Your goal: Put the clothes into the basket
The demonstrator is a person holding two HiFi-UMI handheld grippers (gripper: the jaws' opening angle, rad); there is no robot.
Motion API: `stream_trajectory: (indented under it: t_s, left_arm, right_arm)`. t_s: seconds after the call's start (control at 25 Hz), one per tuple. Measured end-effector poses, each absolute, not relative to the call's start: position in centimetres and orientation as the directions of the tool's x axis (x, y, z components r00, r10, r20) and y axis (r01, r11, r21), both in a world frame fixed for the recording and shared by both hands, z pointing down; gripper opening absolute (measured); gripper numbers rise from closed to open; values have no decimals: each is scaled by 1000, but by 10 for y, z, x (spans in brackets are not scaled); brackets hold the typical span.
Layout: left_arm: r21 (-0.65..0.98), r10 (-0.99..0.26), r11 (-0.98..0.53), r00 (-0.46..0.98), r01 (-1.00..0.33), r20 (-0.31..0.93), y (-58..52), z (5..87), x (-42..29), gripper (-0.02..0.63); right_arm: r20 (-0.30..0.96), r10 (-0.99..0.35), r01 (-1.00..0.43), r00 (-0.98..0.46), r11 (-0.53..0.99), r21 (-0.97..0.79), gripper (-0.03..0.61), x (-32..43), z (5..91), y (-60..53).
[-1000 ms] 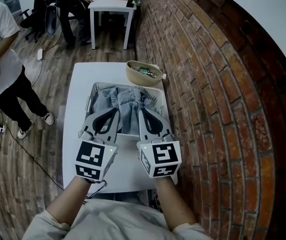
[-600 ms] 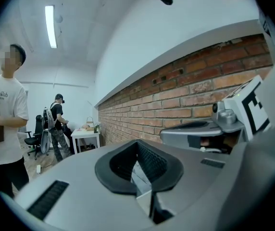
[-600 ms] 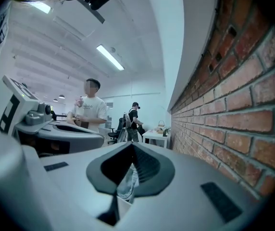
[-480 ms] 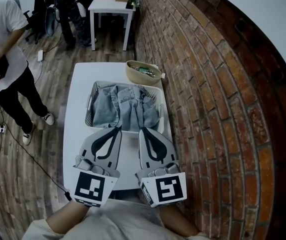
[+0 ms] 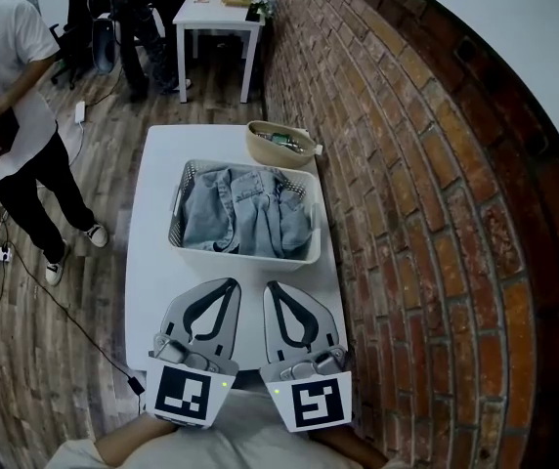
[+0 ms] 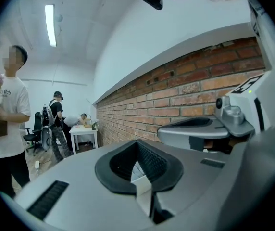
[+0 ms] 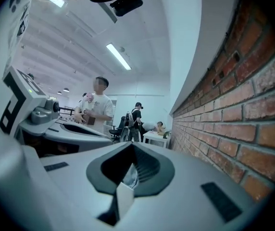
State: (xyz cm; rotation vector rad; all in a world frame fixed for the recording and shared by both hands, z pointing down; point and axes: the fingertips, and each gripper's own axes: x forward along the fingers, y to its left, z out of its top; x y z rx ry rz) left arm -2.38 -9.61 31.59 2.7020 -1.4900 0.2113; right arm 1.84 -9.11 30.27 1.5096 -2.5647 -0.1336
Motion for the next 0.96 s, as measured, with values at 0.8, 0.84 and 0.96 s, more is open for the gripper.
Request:
stream_trajectory:
  t_s: [0.8, 0.84, 0.96]
  left_arm:
    - [19, -852, -506, 504, -862, 142, -84, 329, -8, 8]
    - [19, -852, -506, 504, -862, 142, -83, 329, -7, 8]
    - [17, -853, -505, 502, -863, 140, -82, 330, -2, 8]
  right_arm:
    - [120, -849, -841, -515, 528, 120, 6, 31, 325, -77]
    - [121, -847, -840, -517, 529, 119, 6, 33, 326, -76]
    - [123, -844, -836, -523, 535, 118, 6, 35, 327, -75]
